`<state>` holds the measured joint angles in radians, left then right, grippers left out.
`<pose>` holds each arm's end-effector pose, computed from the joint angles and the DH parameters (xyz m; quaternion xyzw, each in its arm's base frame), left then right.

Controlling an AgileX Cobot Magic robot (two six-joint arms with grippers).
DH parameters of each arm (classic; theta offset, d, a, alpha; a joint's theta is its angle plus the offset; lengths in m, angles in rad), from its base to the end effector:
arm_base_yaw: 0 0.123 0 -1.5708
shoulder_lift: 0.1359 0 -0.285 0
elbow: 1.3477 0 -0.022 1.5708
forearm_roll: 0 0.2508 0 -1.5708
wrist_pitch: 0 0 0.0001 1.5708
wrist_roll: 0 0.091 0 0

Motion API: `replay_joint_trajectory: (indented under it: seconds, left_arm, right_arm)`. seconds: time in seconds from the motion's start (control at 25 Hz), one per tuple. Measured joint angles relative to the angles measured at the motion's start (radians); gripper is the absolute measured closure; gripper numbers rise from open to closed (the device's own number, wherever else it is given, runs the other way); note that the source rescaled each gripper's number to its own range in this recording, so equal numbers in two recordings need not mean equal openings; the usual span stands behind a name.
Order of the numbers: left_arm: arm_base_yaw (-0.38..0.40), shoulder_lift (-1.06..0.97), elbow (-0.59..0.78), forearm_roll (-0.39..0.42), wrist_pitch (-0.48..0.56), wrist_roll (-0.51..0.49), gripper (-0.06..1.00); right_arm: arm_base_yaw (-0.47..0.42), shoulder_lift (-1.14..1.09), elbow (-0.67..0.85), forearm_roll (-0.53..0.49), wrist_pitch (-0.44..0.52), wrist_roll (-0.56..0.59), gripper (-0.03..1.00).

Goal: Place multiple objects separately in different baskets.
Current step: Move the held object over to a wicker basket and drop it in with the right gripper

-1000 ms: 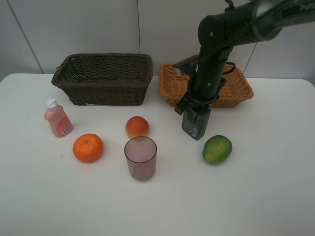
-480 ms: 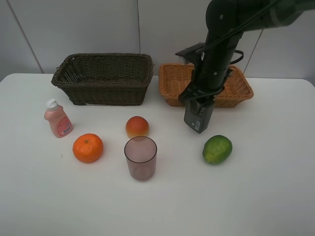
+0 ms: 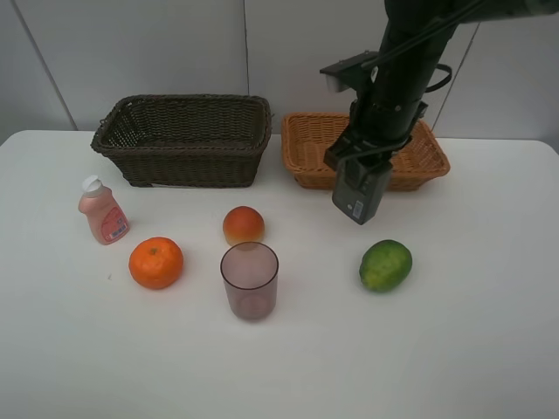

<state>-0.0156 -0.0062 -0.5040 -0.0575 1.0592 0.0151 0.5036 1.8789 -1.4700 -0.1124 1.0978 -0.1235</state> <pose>-0.0063 -0.0045 0.2786 0.0143 0.8497 -0.0289 0.5263 0.3382 0.1759 0.2324 -0.3277 0.9403 -0.0366 0.0839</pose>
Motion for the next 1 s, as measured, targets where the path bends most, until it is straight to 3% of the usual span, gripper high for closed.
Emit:
replay_joint_trajectory:
  seconds: [0.52,0.76,1.0]
  left_arm:
    - [0.000,0.000,0.000,0.000,0.000,0.000,0.02]
    - [0.000,0.000,0.000,0.000,0.000,0.000,0.02]
    - [0.000,0.000,0.000,0.000,0.000,0.000,0.02]
  right_arm:
    - [0.094,0.051,-0.366,0.052,0.040,-0.057,0.97]
    - [0.134,0.207,-0.641,0.054,0.077,-0.060,0.97]
    - [0.150,0.345,-0.823,0.096,0.018,-0.060,0.97]
